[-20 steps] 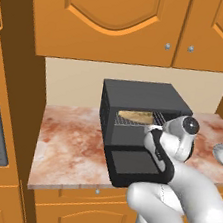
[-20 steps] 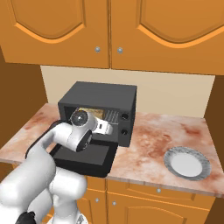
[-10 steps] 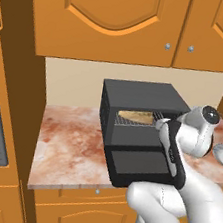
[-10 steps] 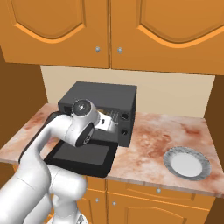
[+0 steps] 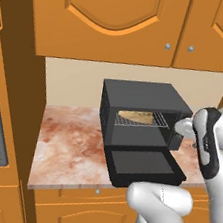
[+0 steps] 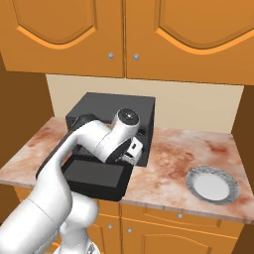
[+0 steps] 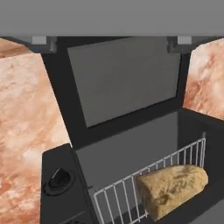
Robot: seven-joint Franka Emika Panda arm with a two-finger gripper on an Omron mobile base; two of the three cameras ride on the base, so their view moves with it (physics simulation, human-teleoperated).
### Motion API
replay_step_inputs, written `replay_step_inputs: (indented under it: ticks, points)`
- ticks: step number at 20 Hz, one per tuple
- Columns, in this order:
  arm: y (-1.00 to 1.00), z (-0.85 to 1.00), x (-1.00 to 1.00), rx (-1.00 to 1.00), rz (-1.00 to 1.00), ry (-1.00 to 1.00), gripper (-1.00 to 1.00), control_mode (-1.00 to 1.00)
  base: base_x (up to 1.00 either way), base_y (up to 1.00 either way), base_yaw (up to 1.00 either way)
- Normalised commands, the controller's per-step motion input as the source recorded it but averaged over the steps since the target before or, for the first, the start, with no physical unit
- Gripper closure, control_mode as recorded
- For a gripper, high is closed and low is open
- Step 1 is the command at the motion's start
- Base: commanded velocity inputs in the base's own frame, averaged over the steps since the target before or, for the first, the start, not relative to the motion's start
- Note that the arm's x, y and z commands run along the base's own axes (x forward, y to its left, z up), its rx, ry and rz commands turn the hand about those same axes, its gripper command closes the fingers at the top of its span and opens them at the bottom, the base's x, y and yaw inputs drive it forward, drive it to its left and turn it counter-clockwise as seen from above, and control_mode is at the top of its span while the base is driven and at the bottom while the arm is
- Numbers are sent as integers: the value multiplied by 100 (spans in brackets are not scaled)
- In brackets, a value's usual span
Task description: Pull the toaster oven rack outwards. Pick up the baguette from the plate and place it on the toaster oven rack. Close the toaster oven door fully and set the temperature to the lowest setting.
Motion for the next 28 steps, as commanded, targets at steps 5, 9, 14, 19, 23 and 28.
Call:
replay_step_inputs:
  ticks: [5,9,14,19,23,28]
  points:
    - [-27,-25,-22,53,-1,-4,-100,-100,0,0,0]
    - [-28,-30,-16,46,-1,0,-100,-100,0,0,0]
    - [-23,-7,-36,30,-6,4,-100,-100,0,0,0]
    - [-19,-7,-34,18,-7,11,-100,-100,0,0,0]
    - [0,-58,-10,2,-7,0,-100,-100,0,0,0]
    - [14,-45,0,0,0,-2,-100,-100,0,0,0]
